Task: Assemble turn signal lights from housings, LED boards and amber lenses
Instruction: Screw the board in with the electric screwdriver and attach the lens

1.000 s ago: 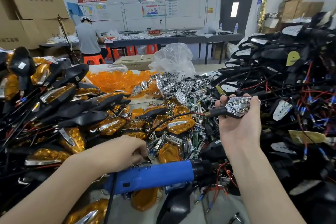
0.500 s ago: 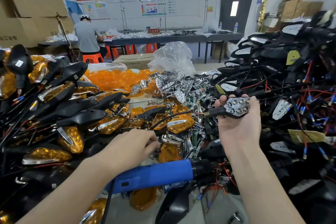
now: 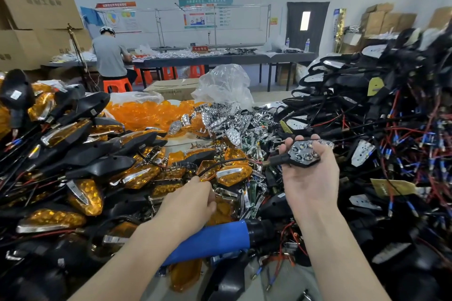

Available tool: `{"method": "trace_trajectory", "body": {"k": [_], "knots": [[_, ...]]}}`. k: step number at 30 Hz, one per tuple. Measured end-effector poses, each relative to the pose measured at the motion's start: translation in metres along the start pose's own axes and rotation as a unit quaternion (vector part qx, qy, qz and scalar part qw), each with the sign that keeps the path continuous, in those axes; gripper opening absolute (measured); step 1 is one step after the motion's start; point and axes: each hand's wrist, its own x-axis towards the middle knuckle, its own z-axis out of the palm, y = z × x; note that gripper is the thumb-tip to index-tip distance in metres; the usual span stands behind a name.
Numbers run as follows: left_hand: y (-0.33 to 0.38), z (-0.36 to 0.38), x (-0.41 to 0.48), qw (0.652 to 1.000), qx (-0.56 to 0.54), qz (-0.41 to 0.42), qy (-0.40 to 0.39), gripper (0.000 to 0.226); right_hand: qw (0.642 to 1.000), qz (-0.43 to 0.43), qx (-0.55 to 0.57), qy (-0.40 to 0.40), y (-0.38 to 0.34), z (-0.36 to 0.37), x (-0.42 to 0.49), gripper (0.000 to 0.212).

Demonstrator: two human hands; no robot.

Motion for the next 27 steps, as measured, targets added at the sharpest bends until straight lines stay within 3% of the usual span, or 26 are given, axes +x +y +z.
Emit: {"method": "trace_trajectory", "body": {"k": [1, 5, 7, 9, 12, 18, 22, 27], "knots": [[0.0, -0.004, -0.002, 1.0, -0.017, 0.005, 0.019, 0.003, 1.0, 0.002, -0.001, 0.002, -0.001, -0.001, -0.001, 0.013], [0.002, -0.027, -0.011, 0.983, -0.108, 0.018, 0.146, 0.018, 0.999, 0.002, -0.044, 0.015, -0.005, -0.011, -0.008, 0.011], [0.008, -0.035, -0.017, 0.947, -0.228, 0.04, 0.222, 0.016, 0.997, 0.007, -0.077, 0.003, -0.007, -0.018, -0.012, 0.012], [0.021, -0.037, -0.023, 0.887, -0.386, 0.04, 0.251, 0.021, 0.995, 0.01, -0.098, -0.009, -0.009, -0.023, -0.017, 0.015], [0.042, -0.026, -0.027, 0.806, -0.55, 0.02, 0.219, 0.035, 0.994, 0.011, -0.104, -0.03, -0.011, -0.025, -0.022, 0.025], [0.061, 0.005, -0.023, 0.749, -0.639, -0.03, 0.175, 0.025, 0.987, -0.014, -0.154, -0.05, -0.006, -0.026, -0.029, 0.034], [0.065, 0.01, -0.023, 0.737, -0.652, -0.023, 0.18, 0.027, 0.97, -0.053, -0.218, -0.094, -0.002, -0.029, -0.026, 0.041], [0.073, 0.005, -0.024, 0.726, -0.663, 0.005, 0.184, 0.035, 0.893, -0.125, -0.406, -0.15, 0.005, -0.025, -0.034, 0.029]]}}
